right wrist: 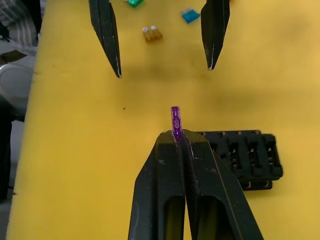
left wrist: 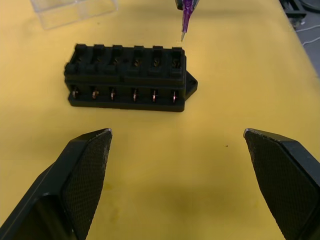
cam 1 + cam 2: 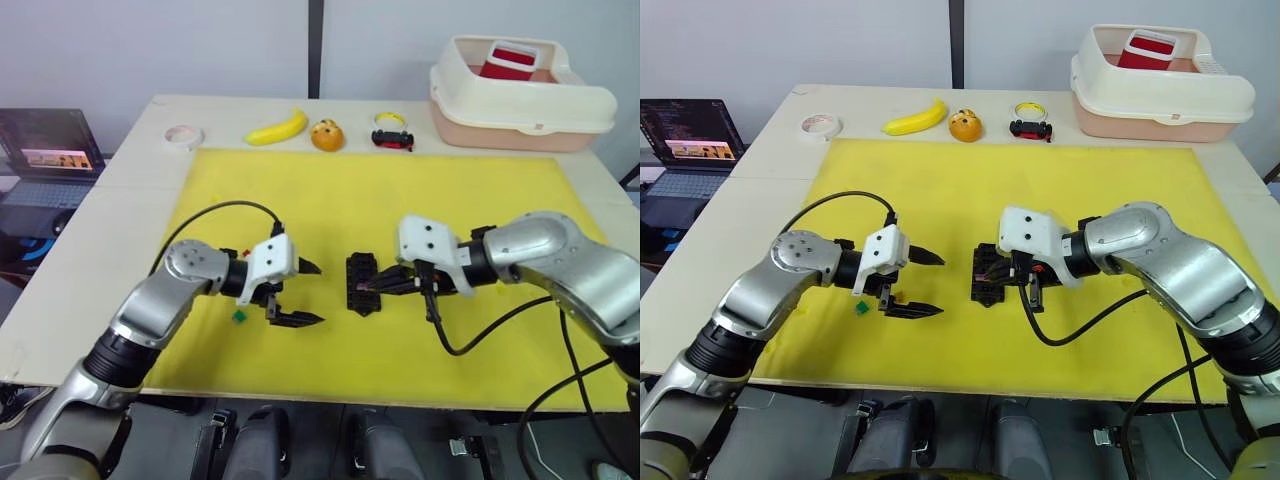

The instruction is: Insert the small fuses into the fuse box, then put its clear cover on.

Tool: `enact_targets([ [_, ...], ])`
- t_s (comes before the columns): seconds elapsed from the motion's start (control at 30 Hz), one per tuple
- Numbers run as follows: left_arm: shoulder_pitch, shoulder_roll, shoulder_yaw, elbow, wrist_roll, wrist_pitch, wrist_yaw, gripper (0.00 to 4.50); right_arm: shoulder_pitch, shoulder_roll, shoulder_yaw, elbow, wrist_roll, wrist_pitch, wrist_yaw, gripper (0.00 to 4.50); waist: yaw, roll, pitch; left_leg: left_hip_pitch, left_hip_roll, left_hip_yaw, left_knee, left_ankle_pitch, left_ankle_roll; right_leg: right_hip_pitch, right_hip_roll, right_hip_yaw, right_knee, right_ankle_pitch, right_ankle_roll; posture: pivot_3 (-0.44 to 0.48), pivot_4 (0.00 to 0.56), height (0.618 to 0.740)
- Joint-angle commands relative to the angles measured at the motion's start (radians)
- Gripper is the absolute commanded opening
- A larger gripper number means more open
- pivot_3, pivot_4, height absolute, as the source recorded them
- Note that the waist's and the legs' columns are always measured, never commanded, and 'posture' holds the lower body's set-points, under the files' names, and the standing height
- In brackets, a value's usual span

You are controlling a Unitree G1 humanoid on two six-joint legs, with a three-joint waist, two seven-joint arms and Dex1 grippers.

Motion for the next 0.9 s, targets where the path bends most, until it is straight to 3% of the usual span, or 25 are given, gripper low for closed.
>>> enact_targets([
  [0.03, -0.005, -0.015, -0.007, -0.027, 0.021, -0.034, 0.024, 4.43, 0.005, 0.01, -0.009, -0.021, -0.04, -0.023, 0.011, 0.0, 0.0, 0.0, 0.0, 0.0, 0.0, 0.0, 0.0, 0.0, 0.0, 0.0, 0.0, 0.0, 0.0, 0.0, 0.0, 0.0, 0.15, 0.74],
  [0.47, -0.035, -0.073, -0.038, 0.036, 0.08, -0.065, 0.049, 4.43, 0.029, 0.023, -0.007, 0.003, -0.114, -0.039, 0.051, 0.0, 0.001, 0.0, 0.0, 0.0, 0.0, 0.0, 0.0, 0.0, 0.0, 0.0, 0.0, 0.0, 0.0, 0.0, 0.0, 0.0, 0.15, 0.74],
  [0.9, -0.024, -0.065, -0.048, 0.018, 0.094, -0.065, 0.045, 4.43, 0.048, 0.049, -0.01, 0.023, -0.152, -0.054, 0.076, 0.0, 0.001, 0.0, 0.0, 0.0, 0.0, 0.0, 0.001, 0.0, 0.0, 0.001, 0.0, 0.0, 0.001, 0.0, 0.0, 0.0, 0.15, 0.74],
])
